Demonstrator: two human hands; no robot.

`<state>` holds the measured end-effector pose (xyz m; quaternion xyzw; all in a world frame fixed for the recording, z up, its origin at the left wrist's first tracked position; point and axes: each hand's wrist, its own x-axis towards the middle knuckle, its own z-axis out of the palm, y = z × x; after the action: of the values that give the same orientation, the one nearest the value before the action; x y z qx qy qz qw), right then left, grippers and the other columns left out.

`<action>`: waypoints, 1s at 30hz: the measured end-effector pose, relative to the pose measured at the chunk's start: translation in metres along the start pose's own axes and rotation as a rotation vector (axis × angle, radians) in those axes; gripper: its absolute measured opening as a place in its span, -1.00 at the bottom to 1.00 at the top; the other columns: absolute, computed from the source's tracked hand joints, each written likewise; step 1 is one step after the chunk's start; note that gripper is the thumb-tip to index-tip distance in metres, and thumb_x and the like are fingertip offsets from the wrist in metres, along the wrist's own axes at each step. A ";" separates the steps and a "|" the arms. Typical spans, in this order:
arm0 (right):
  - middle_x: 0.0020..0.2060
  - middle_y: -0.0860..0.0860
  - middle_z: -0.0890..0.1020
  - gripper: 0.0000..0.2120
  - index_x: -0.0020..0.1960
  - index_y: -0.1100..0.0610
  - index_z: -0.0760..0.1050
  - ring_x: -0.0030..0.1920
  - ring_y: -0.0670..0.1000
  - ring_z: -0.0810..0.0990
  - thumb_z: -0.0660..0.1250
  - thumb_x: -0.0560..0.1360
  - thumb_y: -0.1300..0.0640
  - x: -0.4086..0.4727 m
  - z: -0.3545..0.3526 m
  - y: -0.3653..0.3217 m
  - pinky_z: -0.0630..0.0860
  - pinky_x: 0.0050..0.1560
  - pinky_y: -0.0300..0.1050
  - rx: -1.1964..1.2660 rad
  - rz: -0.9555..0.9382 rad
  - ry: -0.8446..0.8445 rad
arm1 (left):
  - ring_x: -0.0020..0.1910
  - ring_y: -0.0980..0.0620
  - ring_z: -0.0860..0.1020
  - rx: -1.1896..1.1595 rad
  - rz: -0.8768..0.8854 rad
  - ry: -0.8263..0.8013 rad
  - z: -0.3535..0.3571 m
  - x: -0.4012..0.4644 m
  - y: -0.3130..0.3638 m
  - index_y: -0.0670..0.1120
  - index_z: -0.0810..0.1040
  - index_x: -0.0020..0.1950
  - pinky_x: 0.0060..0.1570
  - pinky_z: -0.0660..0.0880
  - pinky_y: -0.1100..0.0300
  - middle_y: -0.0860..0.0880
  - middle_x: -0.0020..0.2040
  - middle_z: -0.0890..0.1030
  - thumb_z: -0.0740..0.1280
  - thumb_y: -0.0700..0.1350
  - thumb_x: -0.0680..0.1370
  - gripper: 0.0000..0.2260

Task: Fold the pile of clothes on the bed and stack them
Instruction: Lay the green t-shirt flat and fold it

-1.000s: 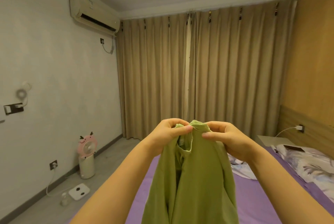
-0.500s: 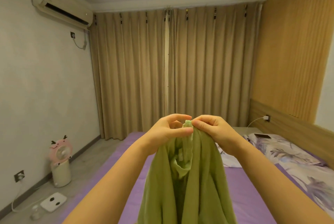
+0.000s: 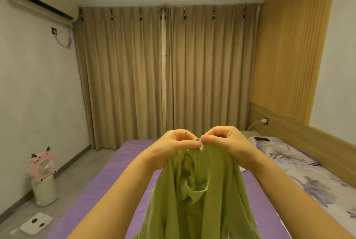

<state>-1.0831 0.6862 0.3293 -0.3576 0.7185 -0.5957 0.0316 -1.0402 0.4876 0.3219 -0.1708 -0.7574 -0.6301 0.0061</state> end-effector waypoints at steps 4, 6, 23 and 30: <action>-0.12 0.11 0.69 -0.74 -0.09 0.13 0.68 -0.10 0.01 0.65 0.47 0.32 -0.02 -0.010 -0.003 0.004 0.58 -0.07 -0.13 0.083 0.102 -0.096 | -0.09 0.12 0.61 -0.028 0.095 -0.002 0.005 -0.004 -0.011 -0.04 0.61 -0.12 -0.08 0.50 0.34 0.01 -0.11 0.66 0.48 -0.12 0.44 -0.92; -0.09 0.10 0.69 -0.71 -0.05 0.13 0.67 -0.05 -0.02 0.64 0.48 0.32 -0.01 -0.016 -0.005 0.005 0.57 -0.02 -0.18 0.055 0.091 -0.109 | -0.08 0.09 0.61 -0.041 0.129 -0.026 0.008 -0.005 -0.015 -0.06 0.62 -0.10 -0.07 0.49 0.32 -0.01 -0.10 0.66 0.47 -0.13 0.44 -0.92; -0.21 0.06 0.69 -0.94 -0.09 0.13 0.66 -0.22 -0.03 0.64 0.43 0.45 0.17 -0.049 -0.151 0.051 0.59 -0.13 -0.16 -0.105 0.233 0.265 | -0.48 0.08 0.28 0.842 -0.266 0.127 0.007 0.027 -0.029 -0.01 0.33 -0.43 -0.46 0.20 0.24 0.05 -0.47 0.32 0.26 0.45 0.33 -0.47; -0.13 0.02 0.68 -0.90 -0.03 0.12 0.63 -0.16 -0.12 0.64 0.35 0.51 0.23 -0.079 -0.226 0.074 0.56 -0.12 -0.28 -0.303 0.209 0.274 | -0.41 0.13 0.41 0.688 -0.368 0.138 0.031 0.049 -0.027 -0.09 0.57 -0.31 -0.39 0.33 0.29 0.02 -0.40 0.48 0.47 0.14 0.41 -0.68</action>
<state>-1.1664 0.9210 0.2997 -0.1977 0.8303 -0.5176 -0.0589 -1.0868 0.5255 0.3009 0.0224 -0.9401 -0.3401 0.0009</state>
